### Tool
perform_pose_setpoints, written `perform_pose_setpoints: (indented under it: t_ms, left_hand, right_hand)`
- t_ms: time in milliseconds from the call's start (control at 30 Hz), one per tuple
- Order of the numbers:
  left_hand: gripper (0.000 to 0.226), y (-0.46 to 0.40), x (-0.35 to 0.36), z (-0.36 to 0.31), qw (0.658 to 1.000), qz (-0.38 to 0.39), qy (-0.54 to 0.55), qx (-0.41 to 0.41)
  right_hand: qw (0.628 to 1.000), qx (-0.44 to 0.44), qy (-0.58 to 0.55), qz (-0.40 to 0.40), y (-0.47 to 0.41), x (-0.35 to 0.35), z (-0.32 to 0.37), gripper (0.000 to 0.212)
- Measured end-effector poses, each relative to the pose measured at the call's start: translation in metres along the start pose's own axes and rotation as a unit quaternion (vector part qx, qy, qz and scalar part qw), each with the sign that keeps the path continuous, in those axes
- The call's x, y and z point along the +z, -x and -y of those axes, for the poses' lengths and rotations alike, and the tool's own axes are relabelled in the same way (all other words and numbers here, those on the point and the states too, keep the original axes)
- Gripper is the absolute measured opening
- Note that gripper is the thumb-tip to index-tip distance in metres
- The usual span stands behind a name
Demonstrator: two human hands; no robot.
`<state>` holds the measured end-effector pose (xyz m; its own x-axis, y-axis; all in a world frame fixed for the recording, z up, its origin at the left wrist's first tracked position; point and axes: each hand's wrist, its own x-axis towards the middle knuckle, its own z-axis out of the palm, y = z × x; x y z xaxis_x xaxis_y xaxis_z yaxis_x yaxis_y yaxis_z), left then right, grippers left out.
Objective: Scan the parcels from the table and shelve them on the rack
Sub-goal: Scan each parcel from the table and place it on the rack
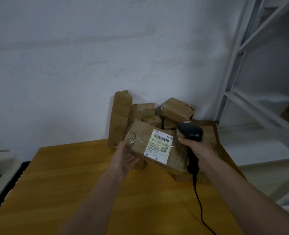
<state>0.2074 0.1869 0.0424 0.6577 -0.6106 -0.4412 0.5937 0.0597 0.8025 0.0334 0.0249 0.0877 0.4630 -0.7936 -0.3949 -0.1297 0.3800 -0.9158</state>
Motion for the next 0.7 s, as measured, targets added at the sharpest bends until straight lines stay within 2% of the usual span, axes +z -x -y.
perform_pose_setpoints:
  t_ms: [133, 267, 367, 500, 600, 700]
  left_hand:
    - [0.056, 0.004, -0.001, -0.002, 0.990, 0.079, -0.081, -0.087]
    - [0.062, 0.002, 0.001, 0.001, 0.990, 0.072, 0.019, -0.118]
    - [0.065, 0.002, 0.007, 0.005, 0.989, 0.052, 0.077, -0.113]
    - [0.073, 0.003, 0.019, 0.003, 0.980, 0.010, 0.176, -0.087]
    - [0.080, 0.001, 0.023, -0.001, 0.971, -0.005, 0.231, -0.065]
    - [0.082, -0.001, 0.025, -0.005, 0.971, 0.006, 0.233, -0.050]
  right_hand:
    - [0.998, -0.054, 0.026, -0.006, 0.004, -0.004, 0.013, 0.025]
    - [0.994, -0.087, 0.061, -0.001, 0.009, -0.004, 0.019, 0.024]
    - [0.991, -0.107, 0.083, -0.003, 0.013, -0.003, 0.019, 0.023]
    - [0.986, -0.137, 0.100, -0.011, 0.023, 0.001, 0.016, 0.032]
    - [0.983, -0.144, 0.109, 0.029, 0.036, 0.003, 0.013, 0.030]
    - [0.982, -0.133, 0.116, 0.066, 0.048, 0.004, 0.011, 0.021]
